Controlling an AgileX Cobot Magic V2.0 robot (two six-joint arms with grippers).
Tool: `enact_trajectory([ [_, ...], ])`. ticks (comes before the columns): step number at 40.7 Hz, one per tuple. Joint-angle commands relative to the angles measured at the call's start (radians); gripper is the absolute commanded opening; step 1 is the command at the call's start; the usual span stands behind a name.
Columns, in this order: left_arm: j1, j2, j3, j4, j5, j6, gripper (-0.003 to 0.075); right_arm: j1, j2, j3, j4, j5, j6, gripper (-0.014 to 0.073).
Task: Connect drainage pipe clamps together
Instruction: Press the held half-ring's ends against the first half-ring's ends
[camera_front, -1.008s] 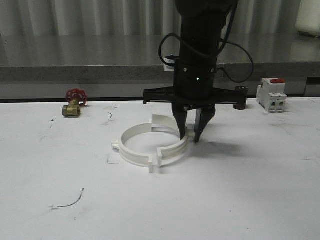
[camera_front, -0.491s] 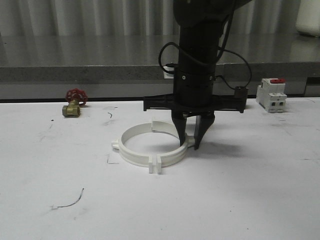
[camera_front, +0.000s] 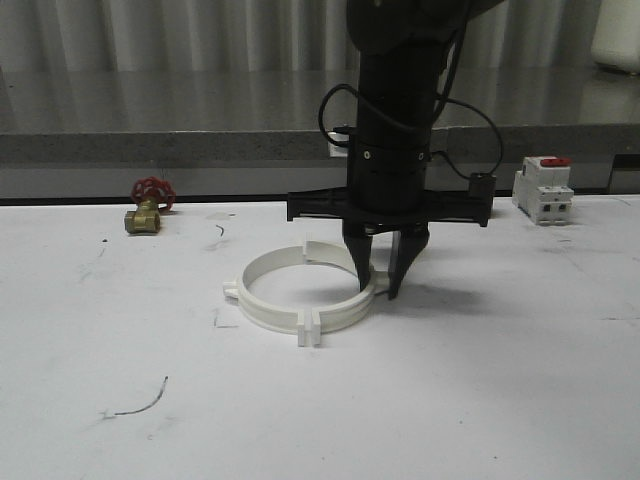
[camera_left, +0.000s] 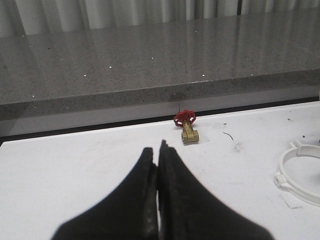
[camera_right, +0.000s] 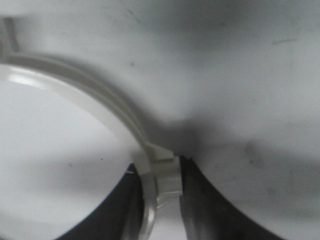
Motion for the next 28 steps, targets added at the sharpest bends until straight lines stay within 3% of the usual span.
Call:
enact_trajectory([
  [1, -0.001, 0.006, -0.028, 0.001, -0.078, -0.001, -0.0020, -0.003, -0.049, -0.022, -0.003, -0.019, 0.008, 0.0112],
  [28, -0.001, 0.006, -0.028, 0.001, -0.078, -0.001, -0.0020, -0.004, -0.049, -0.022, -0.001, -0.015, 0.010, 0.0188],
])
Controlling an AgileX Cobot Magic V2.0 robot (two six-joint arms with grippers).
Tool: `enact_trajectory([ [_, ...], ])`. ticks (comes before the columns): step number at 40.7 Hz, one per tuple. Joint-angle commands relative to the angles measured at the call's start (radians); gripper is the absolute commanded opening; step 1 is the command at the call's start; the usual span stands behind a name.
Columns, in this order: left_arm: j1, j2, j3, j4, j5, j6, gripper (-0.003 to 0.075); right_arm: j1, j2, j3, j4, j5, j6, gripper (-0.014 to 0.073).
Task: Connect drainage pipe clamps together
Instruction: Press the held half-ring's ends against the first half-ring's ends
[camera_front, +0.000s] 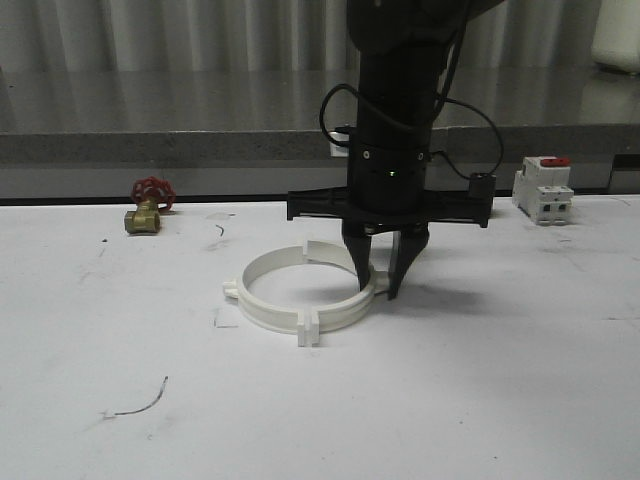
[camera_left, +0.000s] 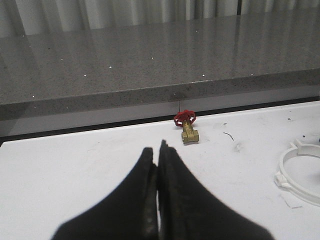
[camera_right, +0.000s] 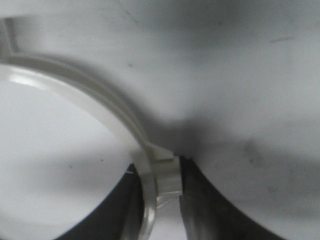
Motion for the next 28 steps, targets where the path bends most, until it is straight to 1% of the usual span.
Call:
enact_trajectory([
  [1, -0.001, 0.006, -0.028, 0.001, -0.078, -0.002, -0.0020, -0.004, -0.049, -0.022, -0.003, -0.016, -0.003, 0.0188],
  [18, -0.001, 0.006, -0.028, 0.001, -0.078, -0.002, -0.0020, -0.004, -0.049, -0.022, 0.018, -0.035, -0.002, 0.0191],
  [20, -0.001, 0.006, -0.028, 0.001, -0.078, -0.002, -0.0020, -0.004, -0.049, -0.022, 0.020, -0.037, -0.002, 0.0213],
  [26, -0.001, 0.006, -0.028, 0.001, -0.078, -0.002, -0.0020, -0.004, -0.049, -0.022, 0.026, -0.043, -0.002, 0.0330],
  [28, -0.001, 0.006, -0.028, 0.001, -0.078, -0.002, -0.0020, -0.004, -0.049, -0.022, 0.026, -0.043, -0.002, 0.0349],
])
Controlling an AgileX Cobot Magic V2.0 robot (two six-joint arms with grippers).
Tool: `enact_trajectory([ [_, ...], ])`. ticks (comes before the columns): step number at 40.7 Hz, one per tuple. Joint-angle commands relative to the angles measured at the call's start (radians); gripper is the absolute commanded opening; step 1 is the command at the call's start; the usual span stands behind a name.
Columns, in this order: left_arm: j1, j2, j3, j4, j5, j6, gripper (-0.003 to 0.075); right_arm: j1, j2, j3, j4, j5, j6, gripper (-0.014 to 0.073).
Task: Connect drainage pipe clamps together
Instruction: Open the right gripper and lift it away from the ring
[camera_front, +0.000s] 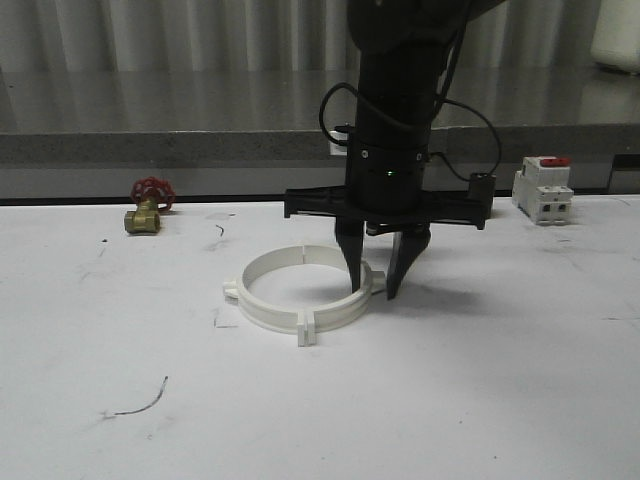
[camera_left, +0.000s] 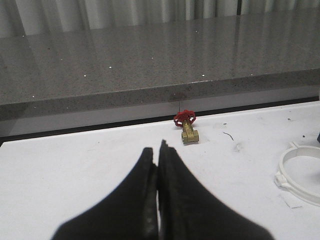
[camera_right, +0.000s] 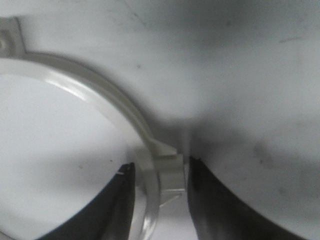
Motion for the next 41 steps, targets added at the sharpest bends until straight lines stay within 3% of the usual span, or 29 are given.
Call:
enact_trajectory([
  [1, -0.001, 0.006, -0.028, 0.001, -0.078, -0.002, -0.0020, -0.004, -0.049, -0.022, 0.003, -0.029, -0.002, 0.0353],
  [29, -0.001, 0.006, -0.028, 0.001, -0.078, -0.002, -0.0020, -0.004, -0.188, -0.022, -0.026, 0.027, 0.000, 0.0330],
  [34, -0.001, 0.006, -0.028, 0.001, -0.078, -0.002, -0.0020, -0.004, -0.233, -0.021, -0.026, 0.045, -0.023, 0.0238],
  [41, -0.001, 0.006, -0.028, 0.001, -0.078, -0.002, -0.0020, -0.004, -0.289, -0.020, -0.026, 0.079, -0.051, -0.0008],
])
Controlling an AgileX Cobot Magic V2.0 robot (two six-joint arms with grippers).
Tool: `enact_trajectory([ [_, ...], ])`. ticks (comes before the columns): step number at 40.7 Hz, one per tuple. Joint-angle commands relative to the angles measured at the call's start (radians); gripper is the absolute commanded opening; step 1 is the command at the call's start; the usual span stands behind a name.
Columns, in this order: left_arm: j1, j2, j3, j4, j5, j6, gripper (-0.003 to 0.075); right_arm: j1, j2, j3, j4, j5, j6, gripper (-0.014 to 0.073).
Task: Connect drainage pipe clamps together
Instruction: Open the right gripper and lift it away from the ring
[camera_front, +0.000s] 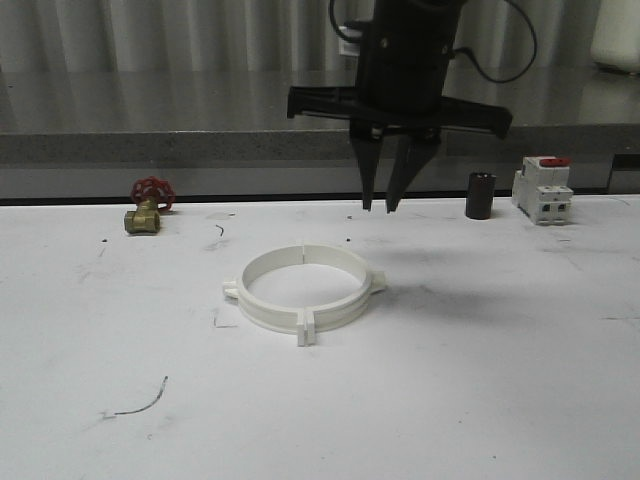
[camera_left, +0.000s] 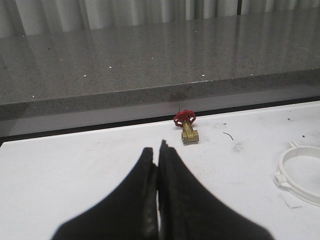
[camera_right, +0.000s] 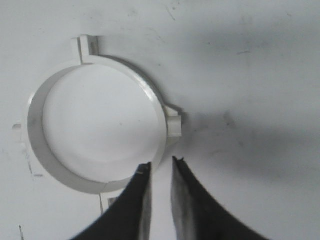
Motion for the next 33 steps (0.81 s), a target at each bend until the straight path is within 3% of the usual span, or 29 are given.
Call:
enact_trajectory([
  [1, -0.001, 0.006, -0.028, 0.001, -0.078, -0.002, -0.0020, -0.004, -0.101, -0.020, -0.013, 0.009, -0.022, -0.0038],
  [3, -0.001, 0.006, -0.028, 0.001, -0.078, -0.002, -0.0020, -0.004, -0.114, -0.020, -0.013, 0.013, -0.031, -0.0071],
  [17, -0.001, 0.006, -0.028, 0.001, -0.078, -0.002, -0.0020, -0.053, -0.245, -0.018, -0.010, 0.082, -0.200, -0.0062],
  [23, -0.001, 0.006, -0.028, 0.001, -0.078, -0.002, -0.0020, -0.143, -0.344, 0.007, 0.000, 0.112, -0.292, -0.0062],
  [33, -0.001, 0.006, -0.028, 0.001, -0.078, -0.002, -0.0020, -0.323, -0.580, 0.250, 0.032, 0.079, -0.398, -0.0062],
])
